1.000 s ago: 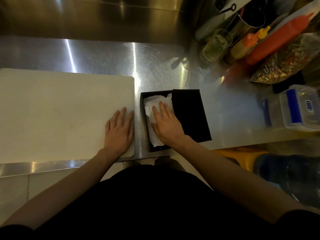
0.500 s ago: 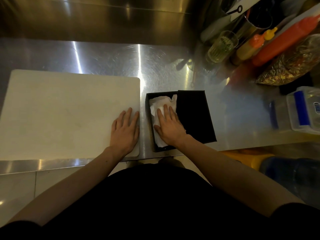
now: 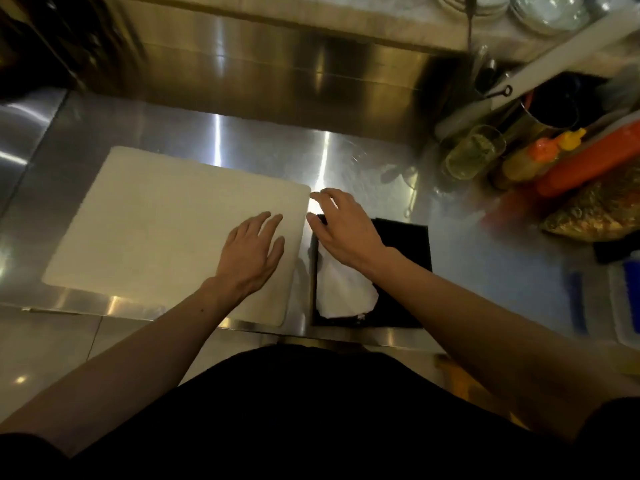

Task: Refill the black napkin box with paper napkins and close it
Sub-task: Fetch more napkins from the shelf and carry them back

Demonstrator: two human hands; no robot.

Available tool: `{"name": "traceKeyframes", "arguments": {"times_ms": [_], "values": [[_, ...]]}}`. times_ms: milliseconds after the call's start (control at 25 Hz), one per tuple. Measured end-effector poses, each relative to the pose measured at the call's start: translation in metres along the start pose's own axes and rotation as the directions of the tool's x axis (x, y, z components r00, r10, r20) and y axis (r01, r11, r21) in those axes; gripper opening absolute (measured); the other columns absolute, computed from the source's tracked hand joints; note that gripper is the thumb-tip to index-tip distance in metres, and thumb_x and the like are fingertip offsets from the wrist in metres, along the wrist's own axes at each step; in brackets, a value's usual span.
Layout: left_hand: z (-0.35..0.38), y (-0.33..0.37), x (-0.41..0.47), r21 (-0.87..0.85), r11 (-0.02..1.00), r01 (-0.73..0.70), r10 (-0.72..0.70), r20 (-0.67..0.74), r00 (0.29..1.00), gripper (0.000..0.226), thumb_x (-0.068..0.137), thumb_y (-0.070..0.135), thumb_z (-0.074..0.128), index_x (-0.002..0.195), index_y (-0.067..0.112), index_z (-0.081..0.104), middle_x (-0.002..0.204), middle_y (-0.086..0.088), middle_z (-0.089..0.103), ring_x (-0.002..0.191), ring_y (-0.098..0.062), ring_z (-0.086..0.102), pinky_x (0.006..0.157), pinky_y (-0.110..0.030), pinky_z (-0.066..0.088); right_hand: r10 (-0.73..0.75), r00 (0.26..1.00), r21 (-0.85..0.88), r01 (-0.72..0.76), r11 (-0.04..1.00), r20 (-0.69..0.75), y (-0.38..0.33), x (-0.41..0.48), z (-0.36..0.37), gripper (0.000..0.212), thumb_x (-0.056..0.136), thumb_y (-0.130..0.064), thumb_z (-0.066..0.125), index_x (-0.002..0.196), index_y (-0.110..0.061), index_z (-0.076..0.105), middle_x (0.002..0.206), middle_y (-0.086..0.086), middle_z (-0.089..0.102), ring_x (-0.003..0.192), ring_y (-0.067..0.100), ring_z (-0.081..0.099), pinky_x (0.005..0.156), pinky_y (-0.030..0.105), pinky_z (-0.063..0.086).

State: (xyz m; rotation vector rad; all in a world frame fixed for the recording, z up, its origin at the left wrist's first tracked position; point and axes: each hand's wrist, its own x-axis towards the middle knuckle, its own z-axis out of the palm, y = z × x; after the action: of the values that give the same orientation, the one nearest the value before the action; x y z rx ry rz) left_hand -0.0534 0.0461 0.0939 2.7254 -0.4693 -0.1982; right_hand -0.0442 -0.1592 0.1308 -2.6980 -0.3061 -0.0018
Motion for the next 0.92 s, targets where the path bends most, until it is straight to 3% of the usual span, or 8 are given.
{"name": "traceKeyframes", "arguments": {"times_ms": [160,360,560,720,920], "values": [[-0.047,0.002,-0.008,0.000,0.982,0.188,-0.185,-0.201,0.962,0.044,0.100,0.031,0.042,0.140,0.013,0.047,0.138,-0.014,0.053,0.127,-0.032,0.048,0.108,-0.045,0.036,-0.305,0.951,-0.075,0.309,0.948,0.059,-0.020,0.054,-0.025,0.044,0.100,-0.036,0.041,0.135,-0.011,0.049,0.137,0.019,0.051,0.124,0.035,0.047,0.102,0.045,0.038],[-0.098,-0.003,-0.063,0.021,0.881,0.472,-0.432,-0.371,0.822,0.048,0.101,0.040,0.032,0.139,0.015,0.045,0.136,-0.012,0.054,0.127,-0.031,0.047,0.109,-0.043,0.034,-0.601,0.794,-0.021,0.605,0.796,0.093,-0.087,0.094,-0.039,0.045,0.101,-0.040,0.037,0.137,-0.015,0.046,0.139,0.015,0.048,0.127,0.033,0.045,0.103,0.043,0.036],[-0.130,0.010,-0.165,-0.044,0.688,0.724,-0.635,-0.518,0.573,0.047,0.099,0.043,0.033,0.136,0.018,0.048,0.133,-0.008,0.056,0.124,-0.030,0.048,0.107,-0.043,0.035,-0.814,0.569,0.101,0.808,0.580,0.122,-0.191,0.075,-0.040,0.046,0.100,-0.043,0.035,0.137,-0.016,0.045,0.141,0.012,0.047,0.127,0.033,0.044,0.104,0.045,0.038],[-0.151,0.028,-0.276,-0.103,0.476,0.873,-0.725,-0.608,0.324,0.046,0.101,0.043,0.034,0.137,0.018,0.047,0.135,-0.008,0.055,0.125,-0.028,0.048,0.105,-0.040,0.034,-0.951,0.293,0.194,0.931,0.308,0.104,-0.298,0.020,-0.035,0.044,0.099,-0.041,0.038,0.133,-0.015,0.048,0.134,0.012,0.051,0.119,0.034,0.049,0.098,0.047,0.042],[-0.161,0.061,-0.416,-0.197,0.221,0.955,-0.751,-0.659,0.038,0.051,0.100,0.048,0.029,0.137,0.018,0.047,0.136,-0.010,0.053,0.127,-0.029,0.046,0.107,-0.043,0.032,-0.999,0.001,0.318,0.948,0.017,0.050,-0.418,-0.087,-0.026,0.046,0.098,-0.042,0.040,0.135,-0.017,0.049,0.133,0.011,0.051,0.117,0.032,0.051,0.098,0.044,0.043]]}}
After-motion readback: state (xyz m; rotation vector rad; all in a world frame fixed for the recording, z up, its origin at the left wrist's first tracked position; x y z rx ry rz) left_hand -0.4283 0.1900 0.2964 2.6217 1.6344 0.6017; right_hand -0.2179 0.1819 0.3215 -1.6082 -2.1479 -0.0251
